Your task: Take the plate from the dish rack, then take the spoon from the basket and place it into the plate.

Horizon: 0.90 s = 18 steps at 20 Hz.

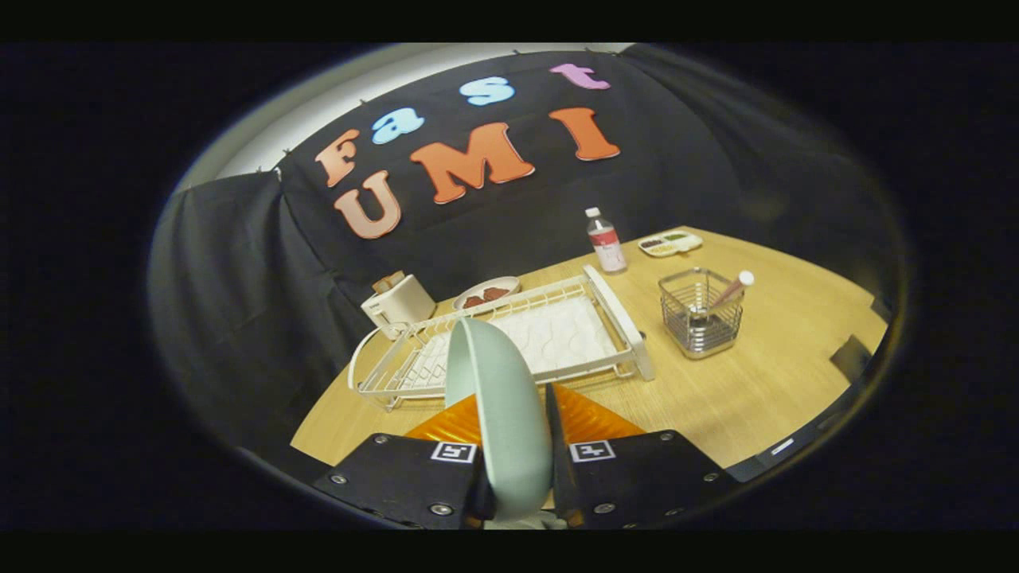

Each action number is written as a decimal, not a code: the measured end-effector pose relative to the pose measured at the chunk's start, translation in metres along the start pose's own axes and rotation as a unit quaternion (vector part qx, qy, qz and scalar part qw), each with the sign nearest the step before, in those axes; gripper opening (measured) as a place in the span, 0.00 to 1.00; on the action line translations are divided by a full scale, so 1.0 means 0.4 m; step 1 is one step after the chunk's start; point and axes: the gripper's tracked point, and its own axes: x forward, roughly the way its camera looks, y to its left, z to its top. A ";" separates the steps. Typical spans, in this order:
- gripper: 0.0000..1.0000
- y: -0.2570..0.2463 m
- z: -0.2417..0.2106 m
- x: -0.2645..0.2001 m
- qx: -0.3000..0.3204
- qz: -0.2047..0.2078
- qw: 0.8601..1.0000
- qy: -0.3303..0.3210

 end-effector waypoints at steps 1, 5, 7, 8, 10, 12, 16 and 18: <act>0.28 -0.003 -0.030 0.007 0.019 0.006 1.000 0.009; 0.28 -0.011 -0.105 0.033 0.086 0.027 0.996 0.026; 0.28 -0.025 -0.121 0.049 0.097 0.023 0.995 0.026; 0.28 -0.032 -0.130 0.053 0.103 0.024 0.994 0.027; 0.28 -0.041 -0.139 0.060 0.125 0.030 0.991 0.033; 0.28 -0.060 -0.145 0.075 0.147 0.030 0.988 0.034; 0.30 -0.091 -0.170 0.088 0.169 0.020 0.984 0.048; 0.34 -0.126 -0.184 0.098 0.151 -0.006 0.987 0.051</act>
